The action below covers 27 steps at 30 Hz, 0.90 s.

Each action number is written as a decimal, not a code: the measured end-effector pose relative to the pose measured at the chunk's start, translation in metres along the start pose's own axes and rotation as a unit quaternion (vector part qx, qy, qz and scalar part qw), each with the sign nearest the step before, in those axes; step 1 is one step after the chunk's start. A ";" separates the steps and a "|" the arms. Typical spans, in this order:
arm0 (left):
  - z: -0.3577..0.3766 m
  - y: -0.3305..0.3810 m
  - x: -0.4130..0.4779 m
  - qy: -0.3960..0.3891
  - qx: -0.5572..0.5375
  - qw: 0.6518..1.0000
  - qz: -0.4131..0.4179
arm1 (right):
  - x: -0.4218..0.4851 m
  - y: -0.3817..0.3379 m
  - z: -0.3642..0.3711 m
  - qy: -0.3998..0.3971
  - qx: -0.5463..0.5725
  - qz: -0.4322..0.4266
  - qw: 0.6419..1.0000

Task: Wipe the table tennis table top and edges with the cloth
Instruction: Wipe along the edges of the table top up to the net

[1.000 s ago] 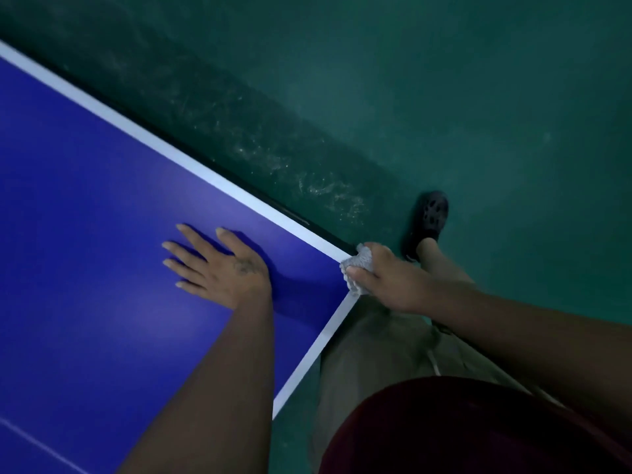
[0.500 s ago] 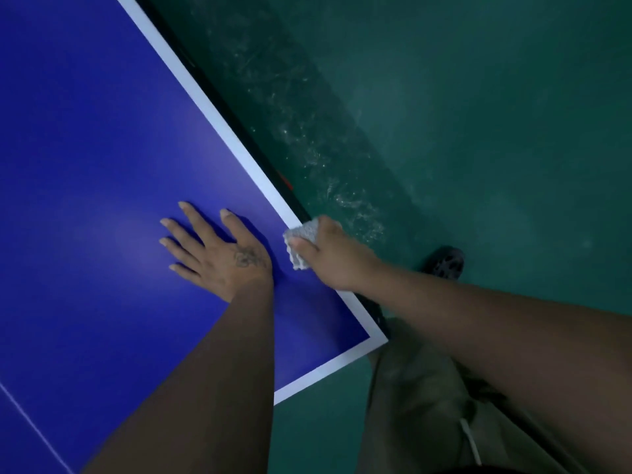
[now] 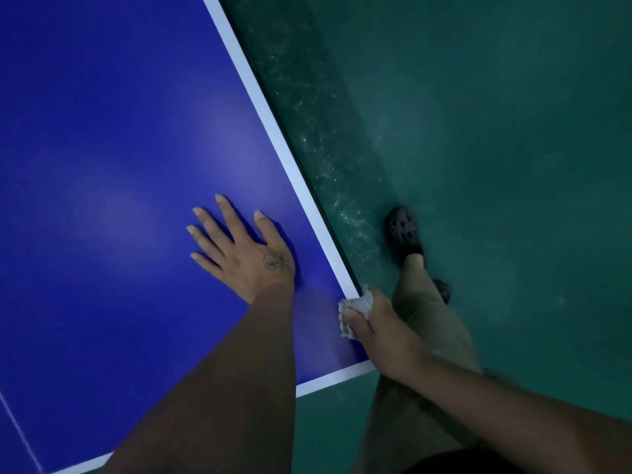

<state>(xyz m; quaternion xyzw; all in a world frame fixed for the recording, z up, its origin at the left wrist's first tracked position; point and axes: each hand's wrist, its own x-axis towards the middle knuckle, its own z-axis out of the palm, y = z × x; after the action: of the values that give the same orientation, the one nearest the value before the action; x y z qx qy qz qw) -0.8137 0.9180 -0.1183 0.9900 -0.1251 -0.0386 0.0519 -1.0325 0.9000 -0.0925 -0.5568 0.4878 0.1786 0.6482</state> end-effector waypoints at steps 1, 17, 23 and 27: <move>0.000 0.000 0.000 0.000 0.001 1.000 0.000 | 0.005 -0.010 -0.001 0.010 -0.007 -0.004 1.000; 0.003 -0.002 0.000 0.045 -0.021 0.999 0.010 | 0.121 -0.150 -0.069 -0.105 -0.104 -0.019 0.989; 0.003 -0.002 0.001 0.035 -0.025 0.999 0.008 | 0.083 -0.116 -0.054 -0.061 0.023 -0.016 0.998; 0.003 -0.003 0.000 0.027 -0.024 0.999 0.010 | 0.059 -0.102 -0.042 -0.030 0.042 0.005 0.999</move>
<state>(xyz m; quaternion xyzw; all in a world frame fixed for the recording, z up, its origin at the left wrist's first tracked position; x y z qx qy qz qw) -0.8132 0.9208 -0.1212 0.9878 -0.1329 -0.0141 0.0795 -0.9445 0.8117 -0.0812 -0.5212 0.4781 0.1775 0.6843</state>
